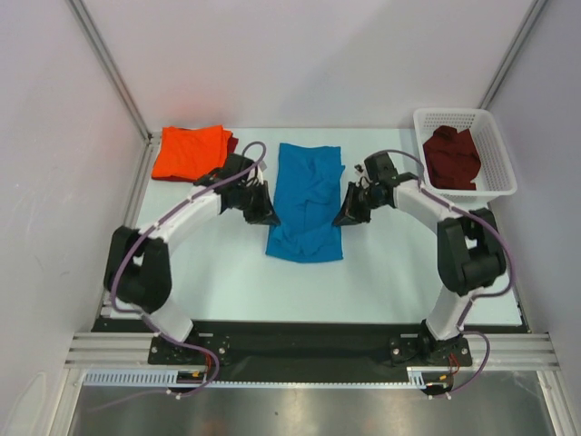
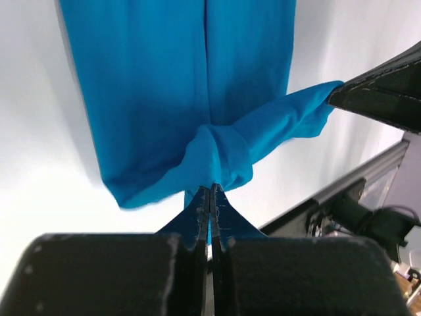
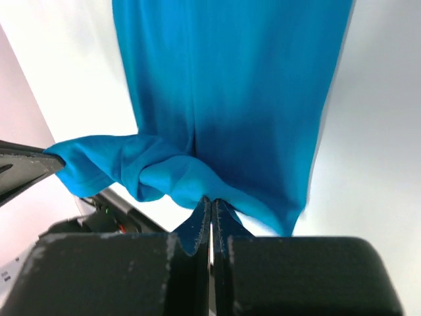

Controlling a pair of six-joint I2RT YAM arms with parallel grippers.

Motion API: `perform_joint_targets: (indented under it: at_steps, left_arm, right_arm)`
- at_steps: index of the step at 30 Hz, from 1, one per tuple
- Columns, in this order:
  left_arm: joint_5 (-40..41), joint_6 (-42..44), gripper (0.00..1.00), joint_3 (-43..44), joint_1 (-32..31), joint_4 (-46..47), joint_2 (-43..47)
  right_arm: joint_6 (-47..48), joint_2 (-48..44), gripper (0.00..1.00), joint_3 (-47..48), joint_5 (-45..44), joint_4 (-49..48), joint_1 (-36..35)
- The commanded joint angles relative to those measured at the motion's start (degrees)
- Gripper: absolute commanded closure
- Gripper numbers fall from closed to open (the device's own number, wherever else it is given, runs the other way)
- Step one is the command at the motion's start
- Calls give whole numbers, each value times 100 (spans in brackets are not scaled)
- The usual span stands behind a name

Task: Fold and stack the t-shirts
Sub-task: Fold the tshirt

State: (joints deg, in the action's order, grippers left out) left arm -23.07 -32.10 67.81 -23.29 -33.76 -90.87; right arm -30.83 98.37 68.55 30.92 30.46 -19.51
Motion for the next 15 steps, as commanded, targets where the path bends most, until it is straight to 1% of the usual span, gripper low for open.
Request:
perform_joint_targets:
  at_steps: [1,2,5,15]
  left_arm:
    - [-127,344,100,741,149,-17,-639]
    - [-136,371,100,995,167,-43,-764]
    - [-268,415,99,1356,316,-113,-1204]
    - [-532,388,100,2139,501,-175,-2075]
  right_arm:
    - [393,603,100,702,160,136,149]
    - [393,753,100,964,186,145,158]
    - [385,1183,100,1360,178,206,228]
    - [411,1949,100,2179,213,408,395]
